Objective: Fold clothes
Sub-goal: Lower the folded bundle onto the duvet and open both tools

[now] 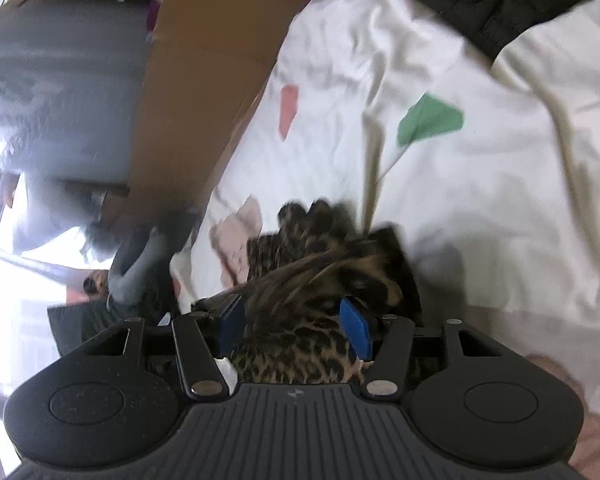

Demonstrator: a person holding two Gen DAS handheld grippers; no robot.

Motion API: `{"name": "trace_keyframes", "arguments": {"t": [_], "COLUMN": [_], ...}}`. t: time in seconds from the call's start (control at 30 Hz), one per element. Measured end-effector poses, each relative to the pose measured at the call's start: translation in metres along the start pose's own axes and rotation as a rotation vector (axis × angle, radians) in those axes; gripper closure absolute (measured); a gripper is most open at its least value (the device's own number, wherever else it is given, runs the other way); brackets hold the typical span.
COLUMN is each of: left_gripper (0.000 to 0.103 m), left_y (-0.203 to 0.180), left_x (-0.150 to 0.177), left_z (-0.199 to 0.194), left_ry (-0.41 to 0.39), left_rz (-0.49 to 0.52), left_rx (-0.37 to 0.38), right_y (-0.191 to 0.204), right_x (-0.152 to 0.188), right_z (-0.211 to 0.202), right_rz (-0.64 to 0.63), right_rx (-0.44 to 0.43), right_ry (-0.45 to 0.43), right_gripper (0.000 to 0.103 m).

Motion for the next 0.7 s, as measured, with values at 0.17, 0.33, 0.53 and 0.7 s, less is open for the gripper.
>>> {"name": "trace_keyframes", "arguments": {"t": [0.17, 0.33, 0.53, 0.7], "left_gripper": [0.043, 0.044, 0.046, 0.052], "left_y": [-0.004, -0.010, -0.006, -0.007], "left_x": [-0.008, -0.012, -0.014, -0.014], "left_z": [-0.004, -0.004, 0.010, 0.026], "left_ry": [-0.022, -0.012, 0.027, 0.053], "left_rz": [0.065, 0.199, 0.275, 0.361], "left_rx": [-0.062, -0.202, -0.296, -0.370], "right_y": [-0.005, -0.009, -0.010, -0.008], "right_x": [-0.012, -0.015, -0.010, -0.005], "right_z": [-0.009, -0.017, -0.014, -0.009], "right_rz": [-0.010, -0.064, -0.132, -0.185], "right_rx": [0.031, 0.098, 0.162, 0.215], "right_ry": [-0.038, -0.059, -0.046, -0.036], "right_gripper": [0.043, 0.043, 0.044, 0.045]}}
Point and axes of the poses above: each gripper's, at about its wrist camera, not at the fingertips, and z roughly the way its jaws point, y to its left, x to its underside, the point moved 5 cm from there along z, roughly the way its jaws point, and after that the axes turned 8 degrees about y, right-handed, at the moved point
